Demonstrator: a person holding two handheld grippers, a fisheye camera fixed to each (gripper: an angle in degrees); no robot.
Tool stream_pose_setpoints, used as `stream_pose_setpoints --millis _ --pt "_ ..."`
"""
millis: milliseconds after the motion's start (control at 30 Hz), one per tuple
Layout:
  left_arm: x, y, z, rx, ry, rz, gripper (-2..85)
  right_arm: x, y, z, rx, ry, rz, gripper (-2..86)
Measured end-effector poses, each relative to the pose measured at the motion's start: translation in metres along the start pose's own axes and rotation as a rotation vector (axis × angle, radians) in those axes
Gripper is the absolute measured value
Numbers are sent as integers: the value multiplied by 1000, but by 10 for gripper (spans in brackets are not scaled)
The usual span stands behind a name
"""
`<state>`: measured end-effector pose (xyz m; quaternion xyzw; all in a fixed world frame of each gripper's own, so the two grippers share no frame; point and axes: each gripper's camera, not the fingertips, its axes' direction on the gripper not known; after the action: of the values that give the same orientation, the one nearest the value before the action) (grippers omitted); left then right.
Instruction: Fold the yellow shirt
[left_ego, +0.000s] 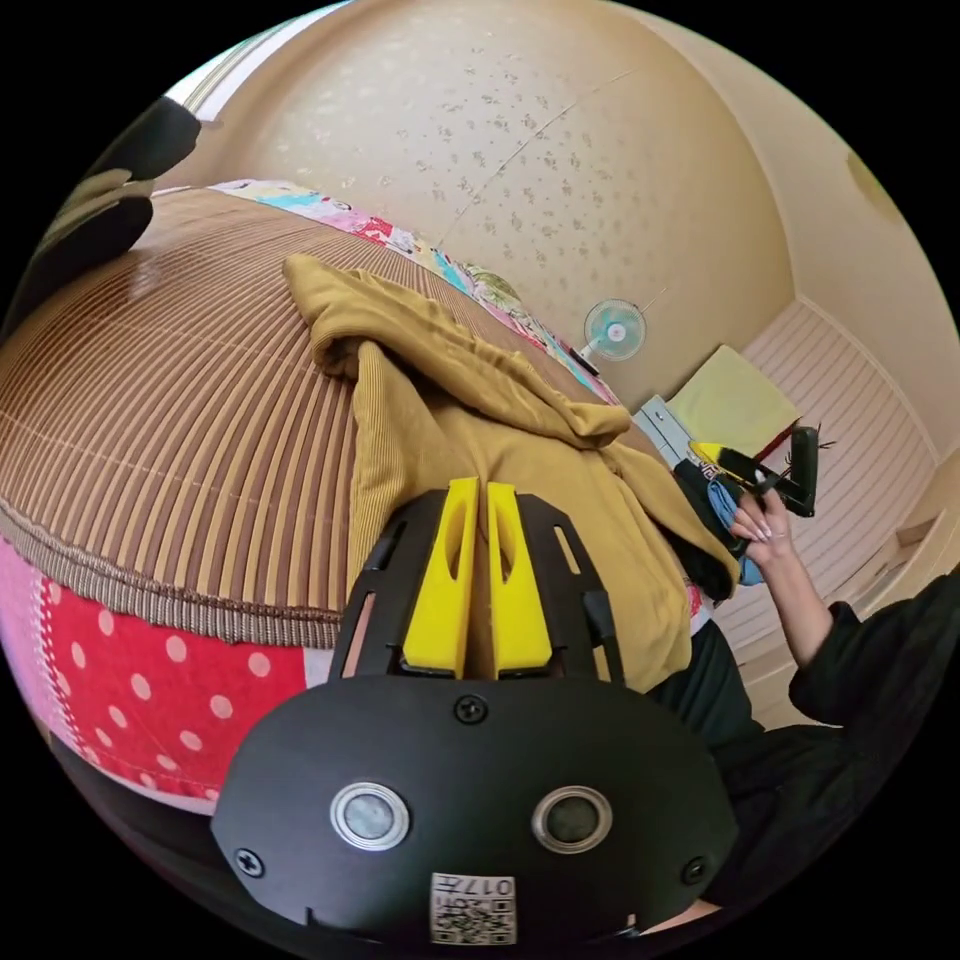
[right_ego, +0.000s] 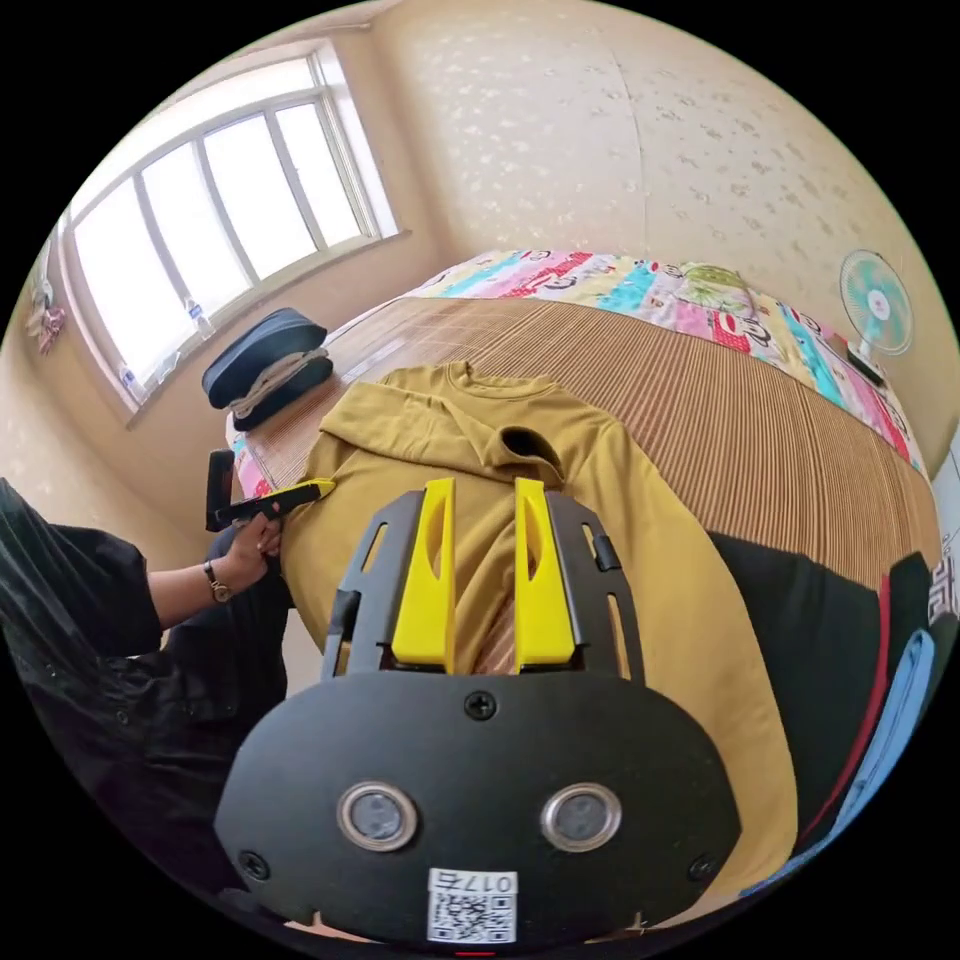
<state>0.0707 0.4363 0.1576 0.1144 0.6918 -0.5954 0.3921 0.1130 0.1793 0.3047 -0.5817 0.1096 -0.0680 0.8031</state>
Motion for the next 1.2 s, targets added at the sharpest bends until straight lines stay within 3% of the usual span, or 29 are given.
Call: stream_pose_setpoints --millis 267,367,433,567,633,733,967,1100,1200 --pt "15 1 -15 42 4 65 -3 23 -69 104 -208 -46 52 54" --pt "18 -2 -21 46 18 64 -5 36 -89 85 -89 -103 108 41" --pt "21 -3 -25 49 27 62 -5 78 -104 65 15 -151 278 39" --pt "28 -6 -32 50 31 62 -6 149 -117 72 -11 42 449 49" --pt "32 -8 -35 50 34 60 -6 197 -108 97 -125 131 535 70" --pt "37 -10 -40 50 40 58 -7 239 -81 98 -214 96 589 86" --pt "50 -13 -49 50 41 59 -6 230 29 -39 -61 48 471 92" --pt "57 -14 -54 53 46 68 -6 235 157 -165 52 294 567 87" --pt "66 -13 -57 56 29 79 -6 254 247 -256 152 465 770 86"
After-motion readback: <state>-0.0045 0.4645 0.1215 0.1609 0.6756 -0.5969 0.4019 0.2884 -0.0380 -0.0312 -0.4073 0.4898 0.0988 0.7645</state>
